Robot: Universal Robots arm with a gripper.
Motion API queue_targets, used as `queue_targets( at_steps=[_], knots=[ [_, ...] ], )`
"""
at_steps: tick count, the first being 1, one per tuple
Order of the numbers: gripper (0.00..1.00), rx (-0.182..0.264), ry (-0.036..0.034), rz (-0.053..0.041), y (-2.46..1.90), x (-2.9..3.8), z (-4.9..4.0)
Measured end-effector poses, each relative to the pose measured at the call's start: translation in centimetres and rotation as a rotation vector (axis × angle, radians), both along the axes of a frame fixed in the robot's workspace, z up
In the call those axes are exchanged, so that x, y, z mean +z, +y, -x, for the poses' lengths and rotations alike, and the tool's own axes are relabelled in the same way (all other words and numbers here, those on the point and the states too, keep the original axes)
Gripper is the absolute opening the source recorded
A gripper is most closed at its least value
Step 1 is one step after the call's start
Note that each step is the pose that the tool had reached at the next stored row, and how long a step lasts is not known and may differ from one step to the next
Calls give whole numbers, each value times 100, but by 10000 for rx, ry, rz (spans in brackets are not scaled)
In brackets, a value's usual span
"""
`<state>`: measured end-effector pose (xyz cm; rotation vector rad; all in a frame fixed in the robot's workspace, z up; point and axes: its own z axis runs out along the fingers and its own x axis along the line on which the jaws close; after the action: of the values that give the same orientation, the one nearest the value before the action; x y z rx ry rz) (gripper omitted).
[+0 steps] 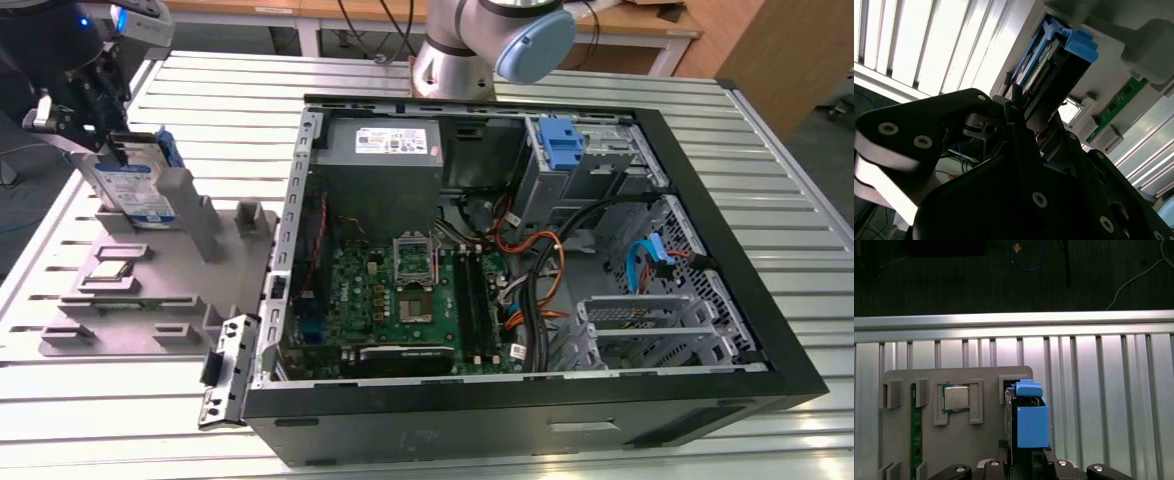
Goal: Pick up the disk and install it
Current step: 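Pick up the disk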
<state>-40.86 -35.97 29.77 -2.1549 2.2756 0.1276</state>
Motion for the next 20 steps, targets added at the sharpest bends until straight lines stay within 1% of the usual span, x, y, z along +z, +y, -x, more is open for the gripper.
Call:
queue_targets(
  at_steps=[3, 7, 17, 20],
  knots=[
    [35, 23, 1, 0, 0, 0, 0],
    [35, 265, 0, 1, 0, -4, 0],
    [35, 278, -1, 14, -2, -3, 0],
    [35, 281, 0, 16, -2, 9, 0]
  ],
)
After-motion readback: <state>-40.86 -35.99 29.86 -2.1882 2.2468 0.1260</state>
